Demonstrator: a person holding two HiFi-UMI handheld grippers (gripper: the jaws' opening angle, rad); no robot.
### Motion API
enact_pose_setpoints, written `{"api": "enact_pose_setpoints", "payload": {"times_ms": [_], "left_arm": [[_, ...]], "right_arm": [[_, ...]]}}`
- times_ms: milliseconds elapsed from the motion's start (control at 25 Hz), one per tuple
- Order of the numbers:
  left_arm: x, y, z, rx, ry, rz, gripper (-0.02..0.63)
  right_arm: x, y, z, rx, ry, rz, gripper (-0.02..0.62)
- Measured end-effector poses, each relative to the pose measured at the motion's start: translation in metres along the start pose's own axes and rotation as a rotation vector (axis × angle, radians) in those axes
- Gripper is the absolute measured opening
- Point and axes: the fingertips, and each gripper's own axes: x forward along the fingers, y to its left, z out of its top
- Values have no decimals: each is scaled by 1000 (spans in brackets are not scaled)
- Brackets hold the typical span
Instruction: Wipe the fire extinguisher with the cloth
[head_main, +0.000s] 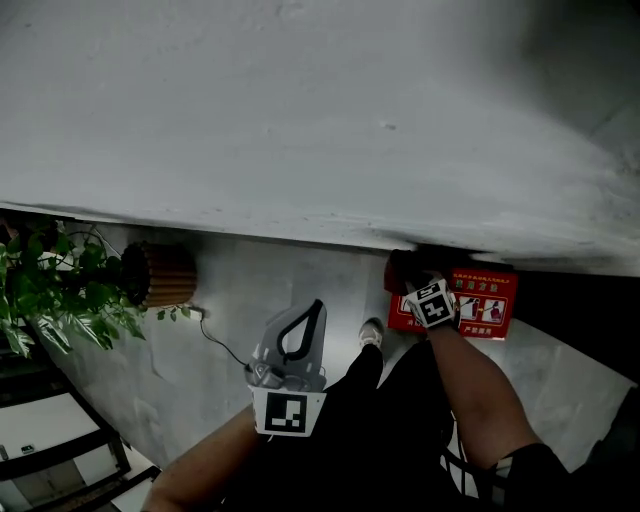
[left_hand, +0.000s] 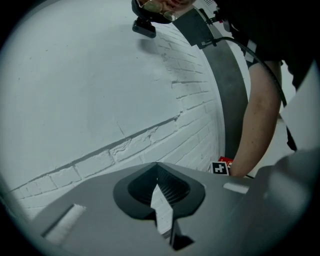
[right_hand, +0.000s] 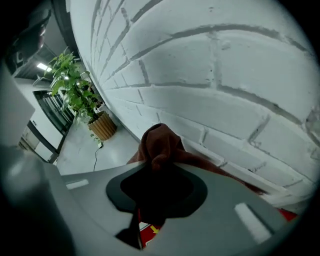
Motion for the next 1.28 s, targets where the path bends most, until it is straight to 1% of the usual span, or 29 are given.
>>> {"api": "enact_pose_setpoints", "payload": {"times_ms": [80,280,480,680,800,1000,1280], "left_arm": [[2,-4,5,11,-9,-15,0],[14,-13,20,20,-34,-42,0],[30,-32,40,21,-74,-80,0],[44,-50,55,12,-84,-101,0],[51,-59,62,4,-90,-103,0],[57,-71,68,-9,-80,-97,0],[60,-77,74,-33,-88,-75,0]], "right_arm": [[-7,-8,-5,7,-6,-12,66],[-31,-48,-29,76,-11,-71,64],[-62,-91,-60,144,-11,-132,63],[-89,-126,-83,186,-9,-172,63],[-101,-141,-94,200,-7,-186,61],[-119,-160,-112,169,11,-216,58],[-136,-181,-128,207,28,-245,58]]}}
